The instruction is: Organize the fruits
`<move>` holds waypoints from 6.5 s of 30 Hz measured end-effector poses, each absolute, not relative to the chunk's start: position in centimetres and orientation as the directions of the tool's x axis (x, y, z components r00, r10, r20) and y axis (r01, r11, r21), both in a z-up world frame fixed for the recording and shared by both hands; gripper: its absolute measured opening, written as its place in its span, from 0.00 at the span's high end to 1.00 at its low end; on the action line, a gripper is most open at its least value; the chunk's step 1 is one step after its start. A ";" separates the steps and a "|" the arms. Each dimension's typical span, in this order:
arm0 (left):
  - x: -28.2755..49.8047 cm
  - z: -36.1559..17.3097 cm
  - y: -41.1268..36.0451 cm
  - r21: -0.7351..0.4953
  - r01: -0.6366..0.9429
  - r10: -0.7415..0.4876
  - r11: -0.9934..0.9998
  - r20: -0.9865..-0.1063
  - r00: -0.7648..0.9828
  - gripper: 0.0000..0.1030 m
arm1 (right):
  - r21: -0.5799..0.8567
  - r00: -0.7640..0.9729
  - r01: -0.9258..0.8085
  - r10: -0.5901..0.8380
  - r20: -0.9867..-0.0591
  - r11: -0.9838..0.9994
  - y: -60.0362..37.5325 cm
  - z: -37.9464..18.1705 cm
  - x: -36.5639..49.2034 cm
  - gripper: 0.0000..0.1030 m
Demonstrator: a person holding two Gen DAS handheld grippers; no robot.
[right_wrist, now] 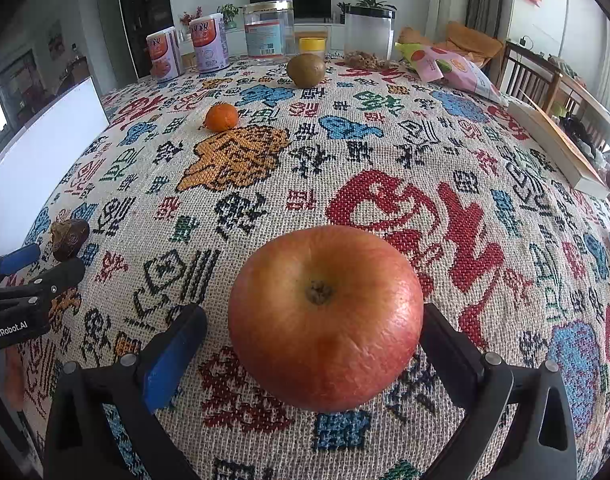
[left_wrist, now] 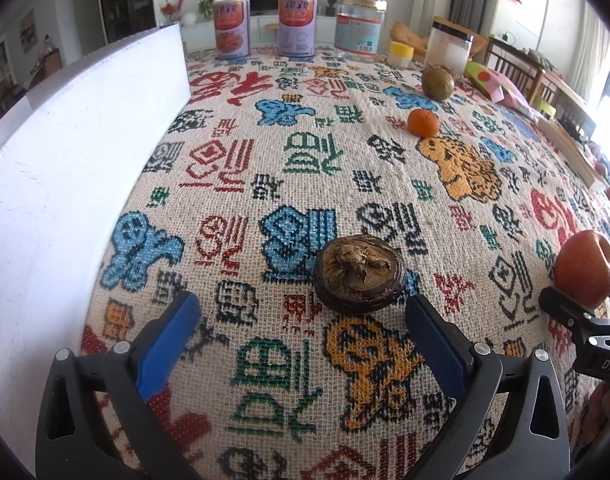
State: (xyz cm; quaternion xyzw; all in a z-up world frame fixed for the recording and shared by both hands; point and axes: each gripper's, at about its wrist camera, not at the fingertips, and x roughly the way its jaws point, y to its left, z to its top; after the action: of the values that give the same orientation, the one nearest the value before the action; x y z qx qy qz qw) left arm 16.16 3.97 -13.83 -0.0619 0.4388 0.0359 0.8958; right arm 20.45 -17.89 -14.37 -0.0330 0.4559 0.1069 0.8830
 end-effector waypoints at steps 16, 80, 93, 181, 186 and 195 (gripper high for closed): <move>16.9 -13.0 2.4 -0.087 0.007 -0.072 0.996 -0.774 0.629 0.58 | 0.274 0.622 -0.208 0.343 -0.704 0.939 -21.1 -12.7 18.6 0.00; 15.1 -9.8 -2.3 -0.100 0.016 -0.085 0.995 -0.736 0.672 0.10 | -0.080 0.598 -0.029 -0.047 -0.800 0.996 -20.8 -13.5 21.2 0.00; 20.0 -14.3 -5.7 -0.002 0.080 -0.049 0.997 -0.800 0.598 0.04 | 0.018 0.574 -0.030 0.032 -0.819 0.999 -21.6 -14.1 21.6 0.00; 23.9 -13.1 1.4 0.004 -0.033 0.023 0.999 -0.797 0.604 0.67 | 0.017 0.573 -0.030 0.031 -0.819 0.999 -21.5 -14.2 21.7 0.00; 23.2 -13.5 2.0 0.042 -0.107 0.100 0.993 -0.776 0.622 0.15 | 0.017 0.573 -0.030 0.031 -0.819 0.999 -21.5 -14.2 21.7 0.00; 23.3 -14.2 2.9 0.009 -0.137 0.090 0.990 -0.800 0.593 0.04 | 0.016 0.573 -0.030 0.030 -0.819 0.999 -21.5 -14.2 21.7 0.00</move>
State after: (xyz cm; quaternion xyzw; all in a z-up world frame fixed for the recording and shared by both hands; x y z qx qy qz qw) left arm 23.32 2.93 -14.20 -0.0267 0.4465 0.0636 0.8921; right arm 21.72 -21.48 -14.18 0.0001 0.4619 0.0171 0.8868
